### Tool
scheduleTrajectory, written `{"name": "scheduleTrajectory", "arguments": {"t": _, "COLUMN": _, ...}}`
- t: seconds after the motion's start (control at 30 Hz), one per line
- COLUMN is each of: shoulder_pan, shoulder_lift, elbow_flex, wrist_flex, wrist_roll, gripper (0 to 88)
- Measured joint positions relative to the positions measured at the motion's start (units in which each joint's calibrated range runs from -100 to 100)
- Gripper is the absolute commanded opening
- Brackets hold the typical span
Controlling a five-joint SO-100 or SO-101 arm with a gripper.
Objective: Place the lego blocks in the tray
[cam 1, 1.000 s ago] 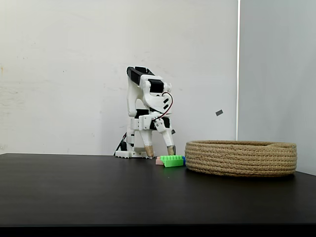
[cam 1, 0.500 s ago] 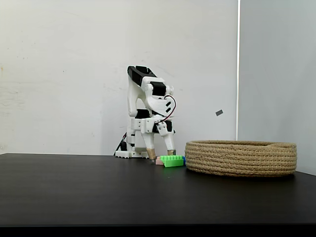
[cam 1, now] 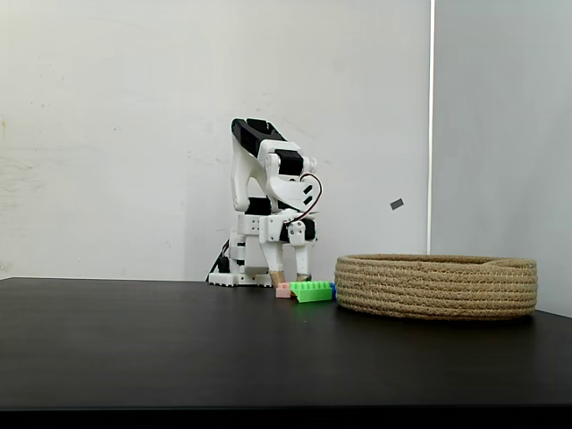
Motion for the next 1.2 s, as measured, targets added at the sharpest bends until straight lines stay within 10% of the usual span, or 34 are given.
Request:
{"name": "scheduleTrajectory", "arguments": {"t": 0.4, "shoulder_pan": -2.77, "shoulder_lift": -3.90, "elbow_flex": -28.10, "wrist_flex": 23.47, "wrist_roll": 1.22, "gripper": 0.0}}
{"name": "scheduleTrajectory", "arguments": {"t": 0.73, "shoulder_pan": -10.50, "shoulder_lift": 12.81, "elbow_flex": -57.18, "wrist_flex": 20.95, "wrist_roll": 2.10, "gripper": 0.0}}
{"name": "scheduleTrajectory", "arguments": {"t": 0.9, "shoulder_pan": -12.21, "shoulder_lift": 23.58, "elbow_flex": -64.43, "wrist_flex": 15.75, "wrist_roll": 2.10, "gripper": 34.3}}
{"name": "scheduleTrajectory", "arguments": {"t": 1.2, "shoulder_pan": -11.89, "shoulder_lift": 29.09, "elbow_flex": -65.40, "wrist_flex": 15.10, "wrist_roll": 0.78, "gripper": 40.3}}
